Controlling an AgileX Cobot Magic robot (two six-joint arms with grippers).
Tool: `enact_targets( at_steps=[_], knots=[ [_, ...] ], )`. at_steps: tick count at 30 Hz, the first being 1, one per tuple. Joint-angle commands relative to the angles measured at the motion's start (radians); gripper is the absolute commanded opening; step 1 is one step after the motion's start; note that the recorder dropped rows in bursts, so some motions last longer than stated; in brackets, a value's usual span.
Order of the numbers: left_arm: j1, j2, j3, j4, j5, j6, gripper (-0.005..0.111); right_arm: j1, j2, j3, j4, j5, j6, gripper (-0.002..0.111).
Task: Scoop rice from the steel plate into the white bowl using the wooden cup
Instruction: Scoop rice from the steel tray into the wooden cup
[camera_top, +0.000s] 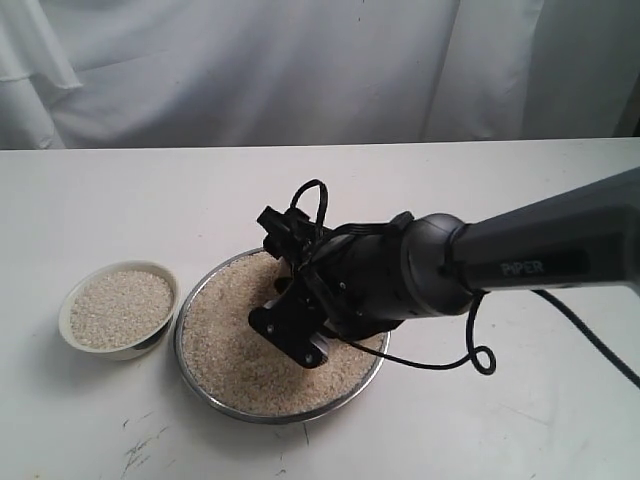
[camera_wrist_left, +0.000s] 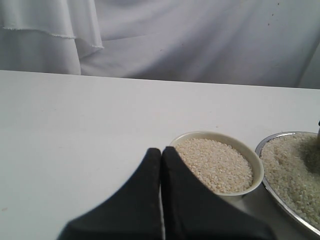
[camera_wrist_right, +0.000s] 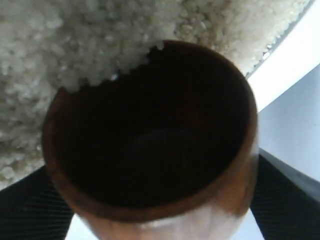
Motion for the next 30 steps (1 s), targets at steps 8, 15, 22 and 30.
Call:
enact_targets(
  at_steps=[8, 15, 22, 30],
  knots=[
    [-0.002, -0.005, 0.005, -0.001, -0.006, -0.003, 0.000, 0.047, 0.021, -0.004, 0.168, -0.050, -0.023, 0.000],
    [-0.002, -0.005, 0.005, -0.001, -0.006, -0.003, 0.000, 0.047, 0.021, -0.004, 0.336, -0.065, -0.086, 0.000],
    [-0.002, -0.005, 0.005, -0.001, -0.006, -0.003, 0.000, 0.047, 0.021, -0.004, 0.476, -0.135, -0.155, 0.000],
    [-0.002, -0.005, 0.005, -0.001, -0.006, -0.003, 0.000, 0.039, 0.021, -0.004, 0.656, -0.172, -0.191, 0.000]
  ],
)
